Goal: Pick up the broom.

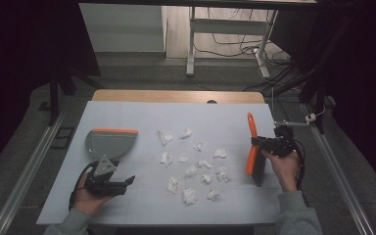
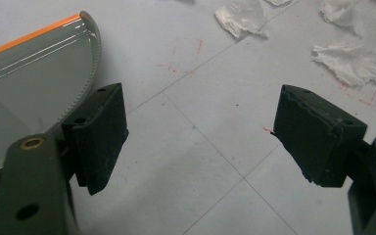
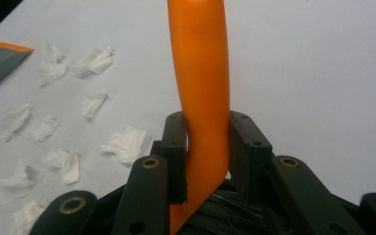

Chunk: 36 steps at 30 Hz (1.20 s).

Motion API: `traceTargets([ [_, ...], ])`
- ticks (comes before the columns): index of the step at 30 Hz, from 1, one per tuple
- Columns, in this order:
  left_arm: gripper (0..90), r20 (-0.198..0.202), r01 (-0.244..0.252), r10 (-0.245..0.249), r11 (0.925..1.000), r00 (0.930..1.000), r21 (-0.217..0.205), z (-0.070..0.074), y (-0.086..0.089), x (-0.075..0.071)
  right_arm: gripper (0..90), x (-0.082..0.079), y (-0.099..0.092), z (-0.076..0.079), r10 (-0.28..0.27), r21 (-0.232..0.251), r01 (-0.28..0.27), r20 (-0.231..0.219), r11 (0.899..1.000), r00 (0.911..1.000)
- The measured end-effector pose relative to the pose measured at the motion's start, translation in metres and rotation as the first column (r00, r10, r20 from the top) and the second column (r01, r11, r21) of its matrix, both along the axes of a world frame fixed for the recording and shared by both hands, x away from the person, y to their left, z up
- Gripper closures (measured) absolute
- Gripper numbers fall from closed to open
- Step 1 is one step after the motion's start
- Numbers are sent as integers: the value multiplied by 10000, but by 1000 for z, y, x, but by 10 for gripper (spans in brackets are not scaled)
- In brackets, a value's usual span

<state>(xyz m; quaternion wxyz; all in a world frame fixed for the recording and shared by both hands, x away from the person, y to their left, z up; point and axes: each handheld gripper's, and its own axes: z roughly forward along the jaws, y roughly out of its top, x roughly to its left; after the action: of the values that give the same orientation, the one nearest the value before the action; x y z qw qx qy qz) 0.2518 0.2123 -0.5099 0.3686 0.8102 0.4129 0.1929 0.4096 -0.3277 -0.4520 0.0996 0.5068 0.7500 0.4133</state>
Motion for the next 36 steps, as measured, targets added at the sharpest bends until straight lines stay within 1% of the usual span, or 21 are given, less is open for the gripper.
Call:
traceTargets([
  [2,211,18,-3,3,10000,10000,28,0,0,0,711,-2,-1,4,48,288,-52,137,9996,9999],
  [6,211,45,9,-9,10000,10000,23,0,-1,0,711,-4,-1,9,77,678,-97,308,9977,9995],
  [9,211,143,12,-12,10000,9999,-20,2,-2,-1,711,-6,0,13,-32,943,-11,456,9955,9990],
  [10,211,185,27,-26,10000,9998,-24,3,-3,-1,711,-7,2,16,-52,1123,-5,505,9937,9987],
  [14,212,348,182,-179,9998,9992,-94,8,-11,1,711,-13,12,26,-169,1530,33,875,9882,9960],
  [16,212,458,292,-288,9995,9985,-92,13,-16,2,711,-15,17,30,-132,1858,-55,993,9826,9950],
  [17,212,522,350,-343,9993,9980,-133,16,-20,3,710,-16,20,31,-115,1996,-83,978,9798,9951],
  [20,212,640,452,-444,9989,9970,-99,23,-30,6,710,-19,30,34,86,2119,-319,1102,9768,9939],
  [23,213,626,614,-593,9976,9963,-317,29,-39,10,710,-20,39,35,189,2349,-453,1132,9710,9934],
  [24,215,658,652,-631,9974,9958,-298,31,-42,12,710,-20,43,35,253,2443,-532,1157,9682,9930],
  [29,216,685,967,-940,9946,9932,-370,36,-61,21,710,-22,57,35,351,2582,-681,1303,9637,9909],
  [34,219,680,1274,-1246,9911,9899,-386,41,-84,28,710,-26,68,38,404,2666,-800,1510,9605,9877],
  [36,222,670,1461,-1427,9881,9875,-480,44,-94,30,710,-28,72,39,450,2806,-895,1611,9557,9859],
])
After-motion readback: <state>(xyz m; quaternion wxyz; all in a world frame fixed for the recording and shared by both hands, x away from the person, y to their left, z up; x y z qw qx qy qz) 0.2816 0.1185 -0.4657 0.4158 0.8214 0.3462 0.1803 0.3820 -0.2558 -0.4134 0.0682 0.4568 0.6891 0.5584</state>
